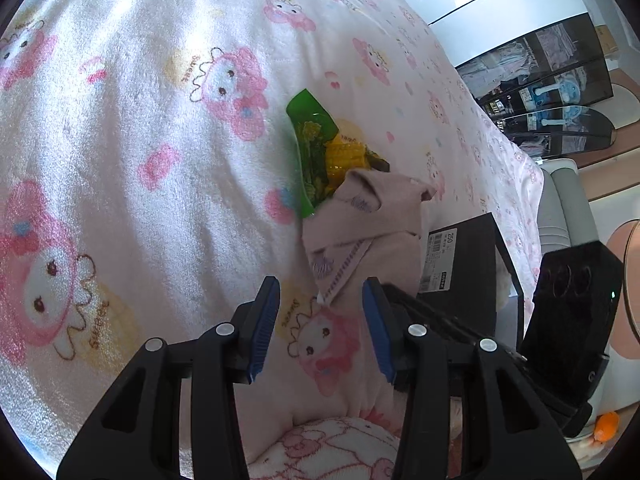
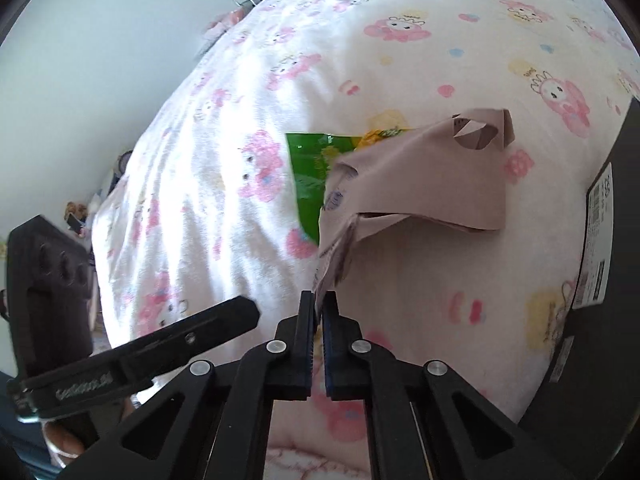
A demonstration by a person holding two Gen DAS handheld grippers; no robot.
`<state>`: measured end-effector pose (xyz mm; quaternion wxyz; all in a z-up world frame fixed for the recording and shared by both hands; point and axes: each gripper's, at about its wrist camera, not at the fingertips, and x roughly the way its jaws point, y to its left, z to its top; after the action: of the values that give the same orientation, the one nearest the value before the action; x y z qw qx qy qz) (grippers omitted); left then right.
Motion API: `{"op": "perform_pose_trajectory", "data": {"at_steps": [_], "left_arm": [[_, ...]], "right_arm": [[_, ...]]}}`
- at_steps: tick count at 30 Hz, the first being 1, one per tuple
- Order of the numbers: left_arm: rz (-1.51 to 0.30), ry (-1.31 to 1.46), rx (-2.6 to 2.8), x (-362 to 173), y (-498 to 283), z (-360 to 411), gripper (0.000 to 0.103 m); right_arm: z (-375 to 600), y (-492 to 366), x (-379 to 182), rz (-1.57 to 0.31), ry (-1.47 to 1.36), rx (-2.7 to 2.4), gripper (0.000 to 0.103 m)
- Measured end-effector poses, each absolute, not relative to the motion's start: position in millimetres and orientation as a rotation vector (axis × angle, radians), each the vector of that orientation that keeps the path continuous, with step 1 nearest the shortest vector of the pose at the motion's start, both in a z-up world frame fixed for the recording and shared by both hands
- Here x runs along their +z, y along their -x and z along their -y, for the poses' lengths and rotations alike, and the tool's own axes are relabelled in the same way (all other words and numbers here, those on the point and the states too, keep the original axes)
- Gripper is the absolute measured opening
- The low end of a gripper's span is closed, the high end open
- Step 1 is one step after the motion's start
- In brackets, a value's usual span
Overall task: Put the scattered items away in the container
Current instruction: 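Close the right gripper on the beige fabric pouch and lift it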
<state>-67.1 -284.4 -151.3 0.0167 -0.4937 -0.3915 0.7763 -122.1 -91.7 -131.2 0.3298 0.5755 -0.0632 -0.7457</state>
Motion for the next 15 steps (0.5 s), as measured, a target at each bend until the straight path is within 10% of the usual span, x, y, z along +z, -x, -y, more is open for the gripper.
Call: {"op": "perform_pose_trajectory", "data": {"at_steps": [15], "left_arm": [[1.191, 1.635, 2.225, -180, 92, 269, 0.057]], "right_arm": [[75, 105, -141, 0.046, -1.622, -1.874, 0.007]]}}
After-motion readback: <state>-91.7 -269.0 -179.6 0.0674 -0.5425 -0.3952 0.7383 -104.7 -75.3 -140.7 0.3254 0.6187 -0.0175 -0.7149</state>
